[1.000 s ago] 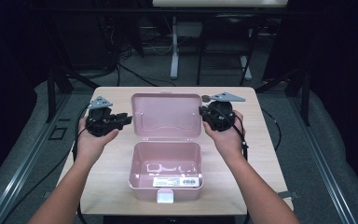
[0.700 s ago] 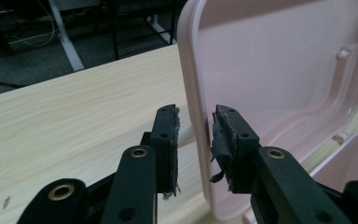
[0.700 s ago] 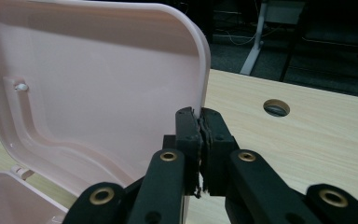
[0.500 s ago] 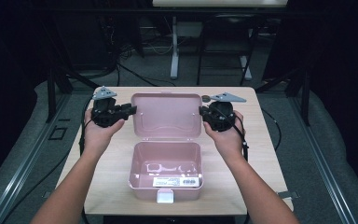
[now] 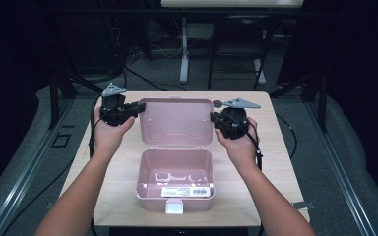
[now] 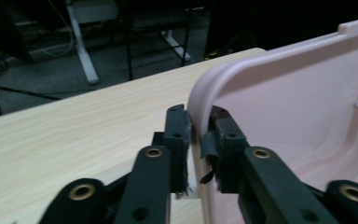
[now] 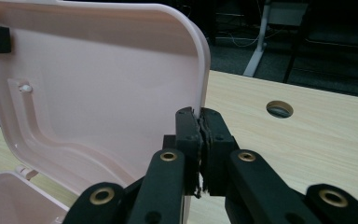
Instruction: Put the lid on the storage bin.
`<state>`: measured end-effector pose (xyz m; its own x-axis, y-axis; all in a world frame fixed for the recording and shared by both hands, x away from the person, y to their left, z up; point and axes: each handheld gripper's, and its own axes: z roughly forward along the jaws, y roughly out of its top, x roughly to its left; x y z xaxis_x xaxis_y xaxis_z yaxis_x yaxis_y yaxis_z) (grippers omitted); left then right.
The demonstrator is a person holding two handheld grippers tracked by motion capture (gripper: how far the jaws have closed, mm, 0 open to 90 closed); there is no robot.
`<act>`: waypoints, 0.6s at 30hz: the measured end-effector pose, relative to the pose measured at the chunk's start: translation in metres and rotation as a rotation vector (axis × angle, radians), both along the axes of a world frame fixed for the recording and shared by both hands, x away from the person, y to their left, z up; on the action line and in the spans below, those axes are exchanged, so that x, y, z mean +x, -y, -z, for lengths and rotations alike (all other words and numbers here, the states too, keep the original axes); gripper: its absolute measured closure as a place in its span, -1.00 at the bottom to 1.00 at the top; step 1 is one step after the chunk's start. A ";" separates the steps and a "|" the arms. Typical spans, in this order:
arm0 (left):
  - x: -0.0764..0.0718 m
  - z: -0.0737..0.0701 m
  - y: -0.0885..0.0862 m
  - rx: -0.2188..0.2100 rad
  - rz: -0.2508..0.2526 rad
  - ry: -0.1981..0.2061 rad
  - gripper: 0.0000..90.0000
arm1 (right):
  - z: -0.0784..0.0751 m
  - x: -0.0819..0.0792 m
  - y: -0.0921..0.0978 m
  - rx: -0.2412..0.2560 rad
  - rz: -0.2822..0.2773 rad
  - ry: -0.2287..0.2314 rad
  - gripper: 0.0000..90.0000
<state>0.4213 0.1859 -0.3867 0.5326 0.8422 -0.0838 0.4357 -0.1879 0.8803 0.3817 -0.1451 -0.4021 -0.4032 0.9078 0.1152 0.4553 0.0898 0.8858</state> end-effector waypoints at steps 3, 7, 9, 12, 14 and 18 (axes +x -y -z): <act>-0.001 0.000 0.001 0.000 -0.003 -0.002 0.80 | 0.000 -0.001 0.000 -0.002 -0.002 0.005 0.93; -0.003 0.000 0.001 -0.008 -0.008 0.008 0.82 | -0.001 0.000 0.001 0.009 -0.004 -0.003 0.92; -0.004 -0.001 0.000 -0.010 -0.004 0.007 0.82 | -0.001 0.000 0.001 0.009 -0.005 -0.005 0.92; -0.006 -0.001 0.000 -0.012 -0.001 0.012 0.82 | -0.001 0.002 0.001 0.011 -0.002 -0.012 0.90; -0.007 0.000 -0.001 -0.021 0.002 0.017 0.82 | -0.003 0.004 0.000 0.011 -0.003 -0.007 0.87; -0.010 -0.001 -0.003 -0.028 0.014 0.022 0.82 | -0.009 0.007 -0.001 0.014 -0.006 -0.001 0.83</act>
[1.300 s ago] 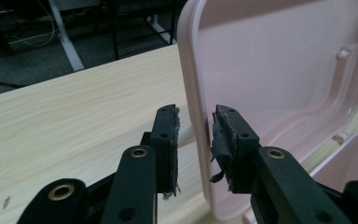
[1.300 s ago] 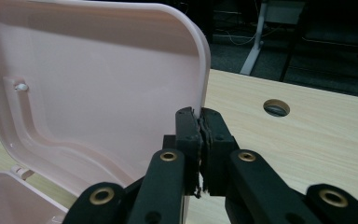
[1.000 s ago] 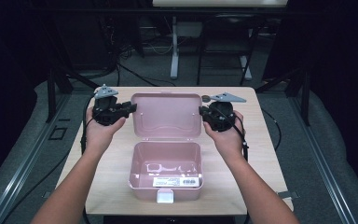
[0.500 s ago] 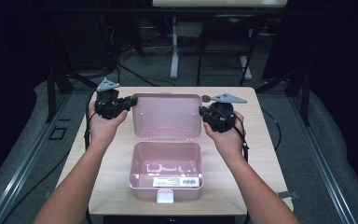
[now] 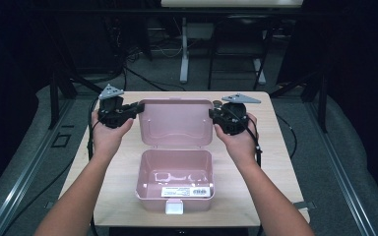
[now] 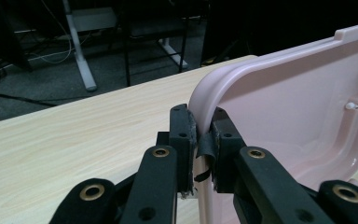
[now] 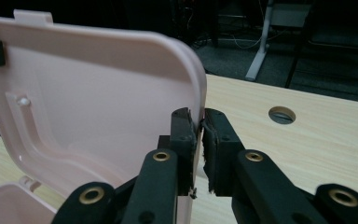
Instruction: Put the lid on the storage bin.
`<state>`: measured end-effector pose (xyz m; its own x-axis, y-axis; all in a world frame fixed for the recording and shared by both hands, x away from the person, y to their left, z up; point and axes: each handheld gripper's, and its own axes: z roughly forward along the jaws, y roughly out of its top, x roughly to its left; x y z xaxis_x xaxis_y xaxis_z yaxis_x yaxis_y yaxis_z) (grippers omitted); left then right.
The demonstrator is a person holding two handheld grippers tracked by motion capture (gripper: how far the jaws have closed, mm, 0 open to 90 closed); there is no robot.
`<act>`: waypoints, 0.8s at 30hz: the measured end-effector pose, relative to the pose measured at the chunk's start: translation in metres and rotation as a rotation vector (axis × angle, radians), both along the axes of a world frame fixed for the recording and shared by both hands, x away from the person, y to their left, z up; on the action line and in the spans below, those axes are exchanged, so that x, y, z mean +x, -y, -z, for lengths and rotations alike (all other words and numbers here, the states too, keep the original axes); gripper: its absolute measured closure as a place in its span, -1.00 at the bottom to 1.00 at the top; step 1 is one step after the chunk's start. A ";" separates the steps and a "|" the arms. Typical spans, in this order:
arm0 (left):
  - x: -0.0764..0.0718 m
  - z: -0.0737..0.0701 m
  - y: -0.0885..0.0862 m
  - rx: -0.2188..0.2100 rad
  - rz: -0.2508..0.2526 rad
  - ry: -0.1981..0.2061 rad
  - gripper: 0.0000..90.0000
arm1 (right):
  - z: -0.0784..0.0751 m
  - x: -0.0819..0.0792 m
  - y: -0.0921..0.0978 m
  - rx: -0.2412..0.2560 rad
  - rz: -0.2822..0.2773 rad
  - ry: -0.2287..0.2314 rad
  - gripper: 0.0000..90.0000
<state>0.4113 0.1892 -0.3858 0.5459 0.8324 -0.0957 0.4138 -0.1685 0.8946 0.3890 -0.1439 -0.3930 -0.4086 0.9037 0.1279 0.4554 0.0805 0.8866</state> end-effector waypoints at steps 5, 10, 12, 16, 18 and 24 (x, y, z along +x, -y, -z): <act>-0.002 0.000 -0.001 -0.016 0.004 0.001 0.82 | -0.010 0.004 -0.004 -0.010 0.007 0.000 0.82; -0.004 -0.001 -0.002 -0.013 0.006 0.005 0.82 | -0.010 0.004 -0.004 -0.006 0.004 0.004 0.84; -0.004 -0.001 -0.003 -0.014 0.009 0.006 0.82 | -0.011 0.003 -0.005 -0.012 0.004 0.006 0.85; -0.005 -0.002 -0.003 -0.015 0.015 0.009 0.82 | -0.012 0.002 -0.004 -0.012 -0.003 0.010 0.85; -0.005 -0.002 -0.003 -0.015 0.014 0.009 0.82 | -0.012 0.001 -0.004 -0.014 -0.004 0.012 0.85; -0.003 -0.002 -0.002 -0.015 0.015 0.006 0.82 | -0.012 0.002 -0.003 -0.007 -0.001 0.011 0.85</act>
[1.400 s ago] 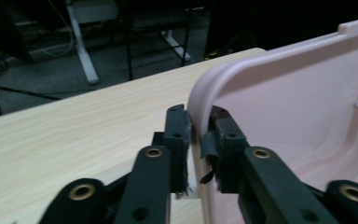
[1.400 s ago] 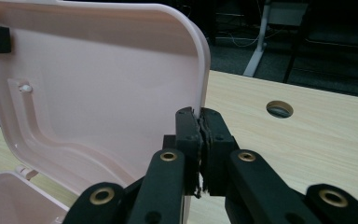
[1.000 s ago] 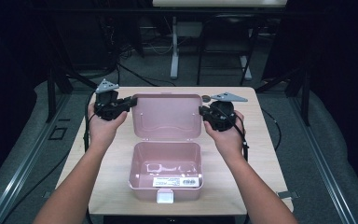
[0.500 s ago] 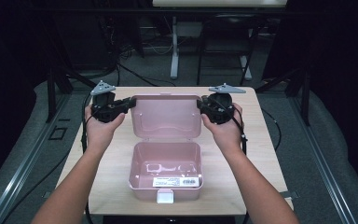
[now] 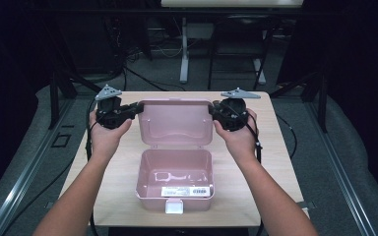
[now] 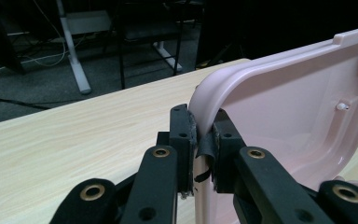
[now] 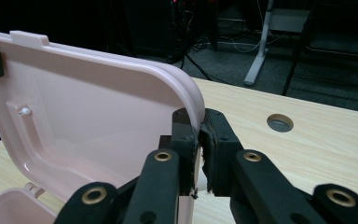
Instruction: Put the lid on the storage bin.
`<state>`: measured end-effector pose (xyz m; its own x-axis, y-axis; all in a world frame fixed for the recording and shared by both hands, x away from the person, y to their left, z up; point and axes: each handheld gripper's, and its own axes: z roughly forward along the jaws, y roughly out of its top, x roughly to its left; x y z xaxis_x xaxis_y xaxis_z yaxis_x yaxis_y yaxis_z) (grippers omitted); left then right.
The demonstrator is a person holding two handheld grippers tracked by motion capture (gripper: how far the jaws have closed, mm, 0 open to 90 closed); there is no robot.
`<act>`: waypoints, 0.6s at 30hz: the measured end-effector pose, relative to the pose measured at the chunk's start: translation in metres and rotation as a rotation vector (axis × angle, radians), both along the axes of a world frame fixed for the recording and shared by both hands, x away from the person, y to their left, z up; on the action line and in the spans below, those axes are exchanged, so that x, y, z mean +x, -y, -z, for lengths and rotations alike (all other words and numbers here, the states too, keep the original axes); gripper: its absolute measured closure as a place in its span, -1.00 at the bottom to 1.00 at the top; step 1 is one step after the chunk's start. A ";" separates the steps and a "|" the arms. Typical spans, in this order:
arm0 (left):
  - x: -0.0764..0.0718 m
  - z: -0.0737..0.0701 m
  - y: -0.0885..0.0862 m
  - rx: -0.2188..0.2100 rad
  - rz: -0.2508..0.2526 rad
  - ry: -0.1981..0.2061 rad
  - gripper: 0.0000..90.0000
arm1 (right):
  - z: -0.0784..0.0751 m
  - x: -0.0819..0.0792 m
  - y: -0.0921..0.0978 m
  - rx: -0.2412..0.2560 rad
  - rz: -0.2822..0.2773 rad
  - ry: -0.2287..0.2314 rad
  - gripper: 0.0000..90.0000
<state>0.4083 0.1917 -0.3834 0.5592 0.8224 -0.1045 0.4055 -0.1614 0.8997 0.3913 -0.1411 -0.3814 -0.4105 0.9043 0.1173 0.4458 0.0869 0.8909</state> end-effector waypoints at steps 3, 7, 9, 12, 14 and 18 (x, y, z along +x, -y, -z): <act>0.000 -0.001 0.000 0.003 -0.001 0.002 0.82 | 0.000 0.000 0.000 0.001 -0.002 0.003 0.85; 0.000 -0.001 0.001 -0.001 -0.002 0.002 0.82 | 0.000 -0.001 0.000 -0.001 0.001 0.007 0.85; -0.001 -0.001 0.001 -0.002 0.002 0.007 0.82 | 0.000 -0.001 0.001 0.004 0.003 0.006 0.85; -0.002 -0.002 0.000 -0.001 0.011 0.004 0.82 | 0.000 -0.004 0.002 0.015 -0.009 0.009 0.83; -0.003 -0.002 0.000 0.001 0.014 0.010 0.82 | -0.001 -0.007 0.002 0.010 -0.010 0.013 0.81; -0.006 -0.003 0.000 0.004 0.025 0.016 0.82 | -0.001 -0.011 0.003 0.005 -0.017 0.023 0.78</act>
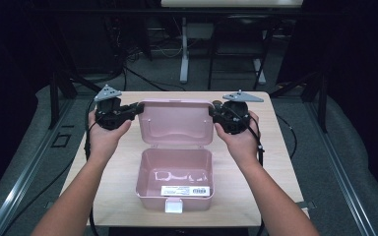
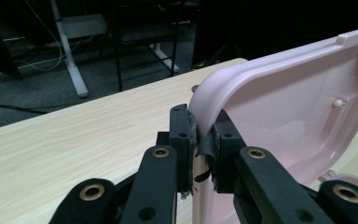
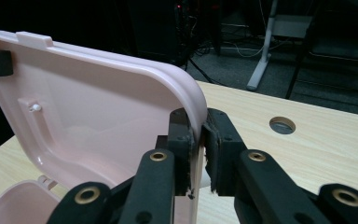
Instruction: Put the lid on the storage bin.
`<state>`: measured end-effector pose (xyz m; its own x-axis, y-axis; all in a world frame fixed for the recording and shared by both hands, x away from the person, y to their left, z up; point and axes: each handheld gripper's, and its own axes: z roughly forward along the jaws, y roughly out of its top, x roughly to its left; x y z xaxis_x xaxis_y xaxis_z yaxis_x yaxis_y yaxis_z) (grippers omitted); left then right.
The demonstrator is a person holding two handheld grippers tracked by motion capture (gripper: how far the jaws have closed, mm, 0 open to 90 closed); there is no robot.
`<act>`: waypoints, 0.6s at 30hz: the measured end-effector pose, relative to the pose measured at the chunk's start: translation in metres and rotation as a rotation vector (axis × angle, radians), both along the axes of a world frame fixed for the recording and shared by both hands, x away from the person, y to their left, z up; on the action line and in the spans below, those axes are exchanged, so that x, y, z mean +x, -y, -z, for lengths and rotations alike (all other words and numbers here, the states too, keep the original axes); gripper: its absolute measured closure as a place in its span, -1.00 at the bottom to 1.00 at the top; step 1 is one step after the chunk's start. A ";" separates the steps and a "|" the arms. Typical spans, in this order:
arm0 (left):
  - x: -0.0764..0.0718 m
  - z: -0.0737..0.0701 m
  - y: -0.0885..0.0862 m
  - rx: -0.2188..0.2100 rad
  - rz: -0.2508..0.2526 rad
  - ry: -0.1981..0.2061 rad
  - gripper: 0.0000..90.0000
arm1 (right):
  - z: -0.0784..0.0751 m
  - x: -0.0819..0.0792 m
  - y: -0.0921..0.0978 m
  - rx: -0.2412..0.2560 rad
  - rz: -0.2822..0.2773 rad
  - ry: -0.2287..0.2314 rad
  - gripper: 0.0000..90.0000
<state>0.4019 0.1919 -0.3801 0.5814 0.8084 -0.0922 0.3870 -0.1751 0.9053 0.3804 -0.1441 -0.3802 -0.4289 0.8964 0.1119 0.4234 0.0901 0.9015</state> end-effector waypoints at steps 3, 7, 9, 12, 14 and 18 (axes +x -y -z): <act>-0.003 -0.001 0.000 0.005 0.004 0.008 0.81 | -0.001 -0.003 0.000 -0.006 -0.006 0.003 0.77; -0.008 -0.002 0.000 0.006 0.010 0.016 0.81 | -0.002 -0.006 0.000 -0.006 -0.012 0.007 0.76; -0.010 -0.002 -0.001 0.009 0.014 0.018 0.80 | -0.002 -0.008 0.001 -0.009 -0.014 0.009 0.76; -0.012 -0.003 -0.001 0.008 0.019 0.014 0.79 | -0.003 -0.010 0.001 -0.010 -0.018 0.013 0.75; -0.014 -0.004 -0.002 0.010 0.022 0.017 0.79 | -0.003 -0.012 0.001 -0.007 -0.021 0.013 0.75; -0.019 -0.006 -0.003 0.024 0.034 0.017 0.78 | -0.005 -0.016 0.001 -0.014 -0.027 0.015 0.74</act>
